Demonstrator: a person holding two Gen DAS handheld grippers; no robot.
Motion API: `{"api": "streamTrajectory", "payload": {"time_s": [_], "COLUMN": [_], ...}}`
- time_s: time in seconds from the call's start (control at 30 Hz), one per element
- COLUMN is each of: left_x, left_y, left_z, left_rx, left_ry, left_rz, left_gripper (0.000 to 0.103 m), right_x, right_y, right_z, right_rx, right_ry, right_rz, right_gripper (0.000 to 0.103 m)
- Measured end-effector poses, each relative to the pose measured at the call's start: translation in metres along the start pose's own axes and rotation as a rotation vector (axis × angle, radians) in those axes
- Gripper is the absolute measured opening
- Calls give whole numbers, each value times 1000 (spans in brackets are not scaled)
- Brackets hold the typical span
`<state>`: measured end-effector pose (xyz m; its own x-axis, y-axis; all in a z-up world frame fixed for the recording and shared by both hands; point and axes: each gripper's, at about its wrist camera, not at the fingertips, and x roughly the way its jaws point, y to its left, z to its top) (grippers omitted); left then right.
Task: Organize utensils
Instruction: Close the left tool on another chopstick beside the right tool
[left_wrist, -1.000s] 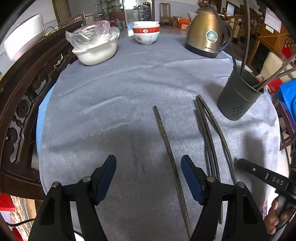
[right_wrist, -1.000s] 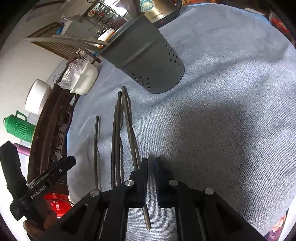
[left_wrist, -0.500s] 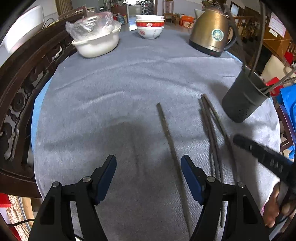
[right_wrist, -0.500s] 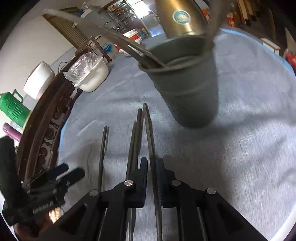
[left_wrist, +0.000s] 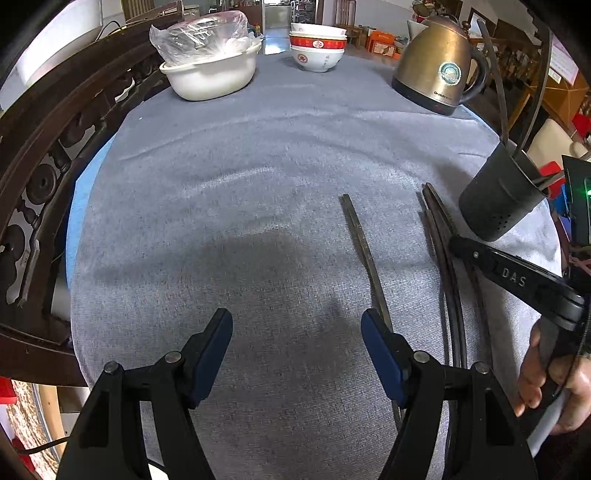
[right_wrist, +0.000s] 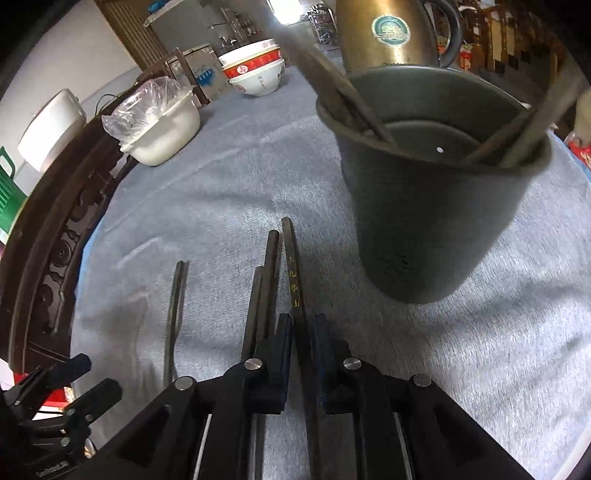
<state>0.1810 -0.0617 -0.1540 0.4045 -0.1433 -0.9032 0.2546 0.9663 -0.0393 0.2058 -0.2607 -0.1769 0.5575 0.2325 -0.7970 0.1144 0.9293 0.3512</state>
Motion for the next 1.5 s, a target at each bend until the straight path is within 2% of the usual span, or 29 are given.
{"api": "streamTrajectory", "payload": {"time_s": [0.27,0.43,0.57,0.63,0.67,0.8,0.9,1.23,1.5], "left_x": [0,1,5,8,10,19,29,52,56], "left_y": [-3,-13,-30,-42,-48,-73,-85,-93,-90], "left_z": [6,15,25,30,31,31,29,32,42], "left_rx": [19,37,87,117,130,215,233,208,187], "left_ry": [-1,18,39,55,60,102,146,218,220], "left_rz": [-25,-100,-153,-180,-181,-206,-221,-214,-228], "left_gripper": [73,73,73,73,72,64,56,48,46], "right_x": [-3,-17,-26,-23,-25,-31,-32,-33,-33], "right_y": [-12,-23,-35,-43,-47,-58,-58,-63,-62], "right_z": [-3,-12,-20,-29,-32,-40,-40,-43,-44], "right_rx": [26,38,73,101,111,140,134,128,120], "right_ry": [-14,-13,2,45,28,28,27,12,6], "right_rz": [18,61,108,114,133,188,198,219,216], "right_gripper": [9,9,9,8,8,8,8,8,8]}}
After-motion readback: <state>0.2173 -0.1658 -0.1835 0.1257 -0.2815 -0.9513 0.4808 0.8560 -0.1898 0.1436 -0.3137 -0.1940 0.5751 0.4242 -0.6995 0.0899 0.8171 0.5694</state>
